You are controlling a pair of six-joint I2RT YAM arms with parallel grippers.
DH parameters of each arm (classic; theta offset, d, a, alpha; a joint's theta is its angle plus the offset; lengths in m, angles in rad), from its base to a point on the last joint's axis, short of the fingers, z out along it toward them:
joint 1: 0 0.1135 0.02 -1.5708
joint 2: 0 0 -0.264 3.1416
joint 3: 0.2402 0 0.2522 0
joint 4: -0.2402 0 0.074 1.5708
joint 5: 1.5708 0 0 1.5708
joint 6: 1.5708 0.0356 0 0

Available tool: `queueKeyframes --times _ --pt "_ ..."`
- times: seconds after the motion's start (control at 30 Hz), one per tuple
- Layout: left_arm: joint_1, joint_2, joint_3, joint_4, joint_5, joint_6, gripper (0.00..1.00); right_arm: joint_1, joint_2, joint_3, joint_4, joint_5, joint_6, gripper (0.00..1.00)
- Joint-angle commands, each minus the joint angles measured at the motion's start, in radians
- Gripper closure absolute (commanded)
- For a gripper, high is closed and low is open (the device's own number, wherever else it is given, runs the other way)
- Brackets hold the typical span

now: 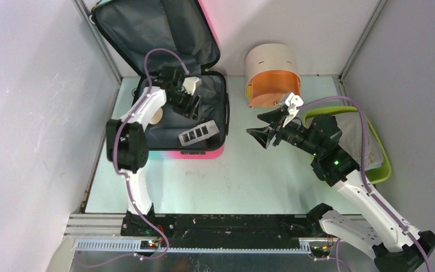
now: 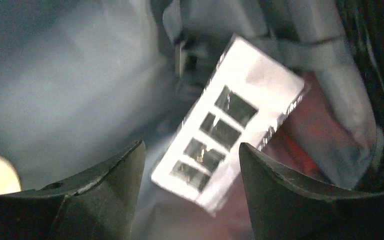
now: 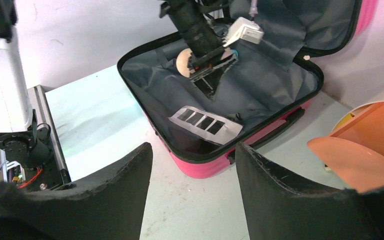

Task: Open, take out, and arrange the luggage

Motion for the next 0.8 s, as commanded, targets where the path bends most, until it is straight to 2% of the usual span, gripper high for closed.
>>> queueKeyframes --times 0.0,0.27,0.53,0.67,0.77 --pt "-0.013 0.152 0.160 -0.059 0.132 0.008 0.25 0.009 0.003 0.036 0.022 0.015 -0.017 0.36" --pt "-0.014 0.303 0.272 -0.112 0.219 0.015 0.24 0.022 0.019 0.037 0.034 0.033 -0.011 0.36" --pt "-0.017 0.323 0.226 -0.101 0.289 0.011 0.35 0.032 0.041 0.036 0.034 0.042 -0.025 0.36" --pt "-0.018 0.323 0.209 -0.119 0.324 0.032 0.36 0.041 0.046 0.036 0.027 0.047 -0.024 0.36" --pt "-0.018 0.324 0.207 -0.116 0.320 0.039 0.33 0.047 0.042 0.036 0.016 0.051 -0.029 0.36"
